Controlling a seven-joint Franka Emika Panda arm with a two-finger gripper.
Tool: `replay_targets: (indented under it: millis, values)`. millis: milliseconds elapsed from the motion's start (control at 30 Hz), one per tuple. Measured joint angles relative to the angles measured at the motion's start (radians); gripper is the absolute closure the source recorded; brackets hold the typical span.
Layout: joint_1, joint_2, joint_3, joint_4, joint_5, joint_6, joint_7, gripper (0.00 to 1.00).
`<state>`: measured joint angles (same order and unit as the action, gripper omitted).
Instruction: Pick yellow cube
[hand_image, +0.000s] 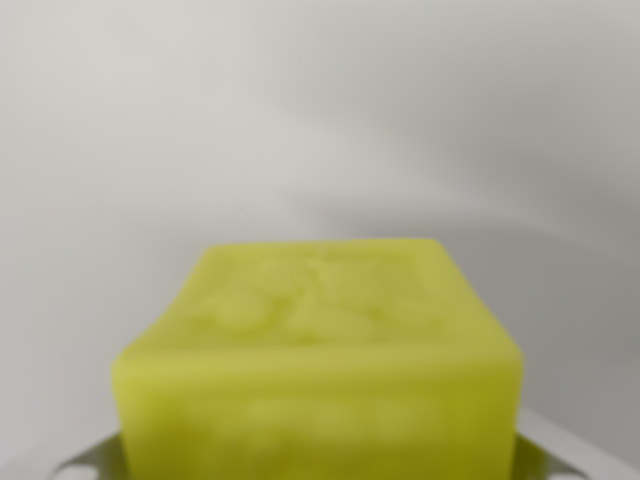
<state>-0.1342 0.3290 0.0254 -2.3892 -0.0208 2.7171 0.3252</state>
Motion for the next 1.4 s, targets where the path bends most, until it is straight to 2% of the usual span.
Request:
replay_targets:
  millis: [733,1400]
  values:
    - [0.002,-0.138,0.0,-0.008,0.011,-0.13,-0.008,1.0]
    - [0.003,-0.248,0.0,0.007,0.017,-0.256,-0.012,1.0]
